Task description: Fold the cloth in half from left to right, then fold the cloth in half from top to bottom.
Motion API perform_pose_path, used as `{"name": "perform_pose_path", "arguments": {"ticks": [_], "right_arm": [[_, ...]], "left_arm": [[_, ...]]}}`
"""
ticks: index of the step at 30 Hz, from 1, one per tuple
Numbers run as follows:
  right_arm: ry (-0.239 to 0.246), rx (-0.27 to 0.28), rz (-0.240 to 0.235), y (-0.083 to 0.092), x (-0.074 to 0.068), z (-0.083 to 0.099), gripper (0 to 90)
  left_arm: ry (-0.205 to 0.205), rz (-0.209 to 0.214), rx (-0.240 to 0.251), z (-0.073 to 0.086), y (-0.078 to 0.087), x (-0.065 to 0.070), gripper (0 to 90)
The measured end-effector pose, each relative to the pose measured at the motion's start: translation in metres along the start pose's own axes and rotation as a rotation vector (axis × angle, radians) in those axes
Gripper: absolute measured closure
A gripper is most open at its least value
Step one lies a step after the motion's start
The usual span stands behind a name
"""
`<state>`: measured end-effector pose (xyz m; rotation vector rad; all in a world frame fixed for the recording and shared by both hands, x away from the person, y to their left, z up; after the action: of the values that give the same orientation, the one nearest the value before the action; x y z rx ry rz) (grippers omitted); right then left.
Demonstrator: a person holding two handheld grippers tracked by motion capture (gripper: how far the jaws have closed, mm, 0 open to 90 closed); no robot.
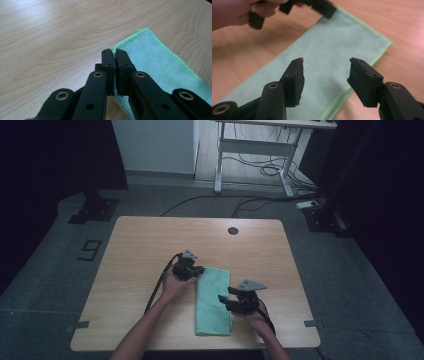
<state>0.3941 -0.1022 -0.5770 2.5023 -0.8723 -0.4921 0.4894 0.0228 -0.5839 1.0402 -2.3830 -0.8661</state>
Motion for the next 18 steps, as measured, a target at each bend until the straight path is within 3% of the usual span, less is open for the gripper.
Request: {"name": "perform_pose_path", "arguments": {"ticks": [5,10,18], "right_arm": [[0.007,0.012,0.032,0.0,0.019,-0.015,44.7],[-0.016,0.005,0.048,-0.005,0.038,-0.023,44.3],[-0.037,-0.059,0.046,-0.034,0.069,-0.025,43.1]], "left_arm": [[-0.002,0.0,-0.001,-0.001,0.0,0.001,86.6],[-0.004,0.0,-0.004,-0.001,-0.002,0.002,86.7],[0.013,0.01,-0.011,0.001,-0.004,-0.001,86.5]]}}
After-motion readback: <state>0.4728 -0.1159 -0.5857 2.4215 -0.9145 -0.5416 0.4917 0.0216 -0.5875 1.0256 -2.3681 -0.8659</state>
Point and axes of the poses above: each handheld gripper's, and its own axes: y roughly backward along the jaws, z roughly out of its underside, x roughly to its right, the point moved 10 cm from there along -y, roughly forward along the jaws, and after that the axes turned 6 degrees about -z, right-handed, at the moved point
